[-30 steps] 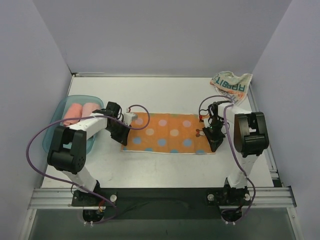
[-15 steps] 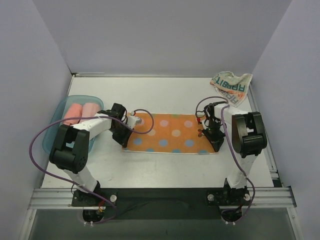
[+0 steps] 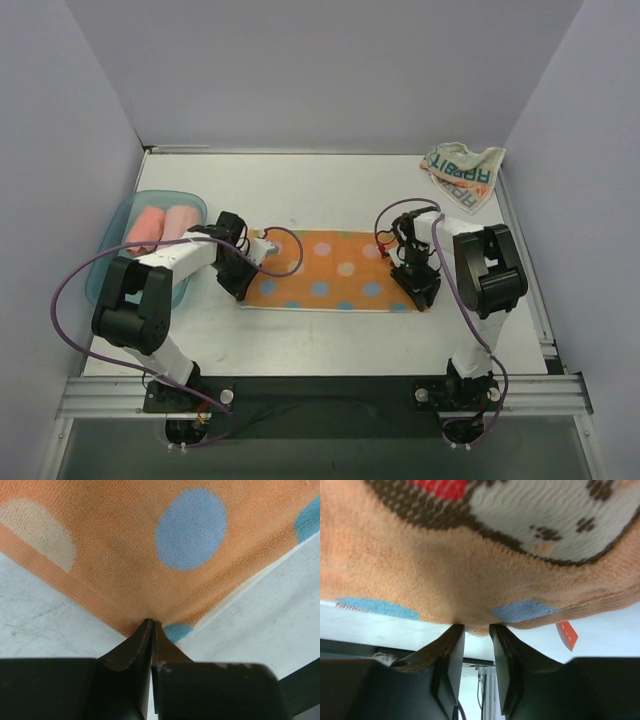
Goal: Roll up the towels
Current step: Flatten the towel, then fold the towel
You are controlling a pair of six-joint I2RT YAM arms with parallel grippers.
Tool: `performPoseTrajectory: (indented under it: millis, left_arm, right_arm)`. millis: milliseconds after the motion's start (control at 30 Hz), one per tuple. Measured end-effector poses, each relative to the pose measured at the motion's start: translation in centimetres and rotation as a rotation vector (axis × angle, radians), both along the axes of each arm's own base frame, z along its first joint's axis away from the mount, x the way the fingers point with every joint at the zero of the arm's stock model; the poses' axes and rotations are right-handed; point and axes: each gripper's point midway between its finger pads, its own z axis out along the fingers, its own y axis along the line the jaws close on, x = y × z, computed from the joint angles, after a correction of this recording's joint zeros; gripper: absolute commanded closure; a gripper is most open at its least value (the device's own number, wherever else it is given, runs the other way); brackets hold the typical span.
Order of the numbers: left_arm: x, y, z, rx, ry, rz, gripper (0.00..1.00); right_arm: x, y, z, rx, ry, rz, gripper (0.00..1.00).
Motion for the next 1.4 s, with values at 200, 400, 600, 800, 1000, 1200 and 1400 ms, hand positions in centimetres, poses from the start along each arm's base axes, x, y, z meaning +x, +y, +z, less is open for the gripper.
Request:
performPoseTrajectory:
  millis: [200, 400, 600, 800, 1000, 1200, 1400]
  left_arm:
    - [-1.0, 0.9, 1.0, 0.015, 0.061, -0.008, 0.44]
    - [3.5, -0.3, 5.6, -0.074, -0.056, 0.011, 0.3]
    - [11.6, 0.3, 10.9, -0.196, -0.235, 0.127, 0.39]
    - [18.5, 2.1, 8.7, -0.213, -0.25, 0.249, 0.51]
    - [19.5, 2.0, 5.0, -0.192, -0.173, 0.279, 0.51]
    - [19.8, 2.0, 4.8, -0.192, -0.177, 0.282, 0.51]
    - [20.1, 2.0, 4.8, -0.193, -0.189, 0.282, 0.51]
  right_arm:
    - [0.5, 2.0, 1.2, 0.096, -0.014, -0.023, 0.48]
    - [7.3, 2.4, 6.1, 0.236, -0.221, -0.12, 0.27]
    - [16.5, 0.5, 11.2, 0.307, -0.462, -0.217, 0.39]
    - [21.3, 0.8, 7.5, 0.301, -0.437, -0.255, 0.53]
    - [21.2, 0.9, 2.0, 0.264, -0.318, -0.285, 0.54]
    - [21.3, 0.9, 0.9, 0.253, -0.302, -0.301, 0.6]
    - [21.8, 1.3, 0.7, 0.254, -0.312, -0.309, 0.64]
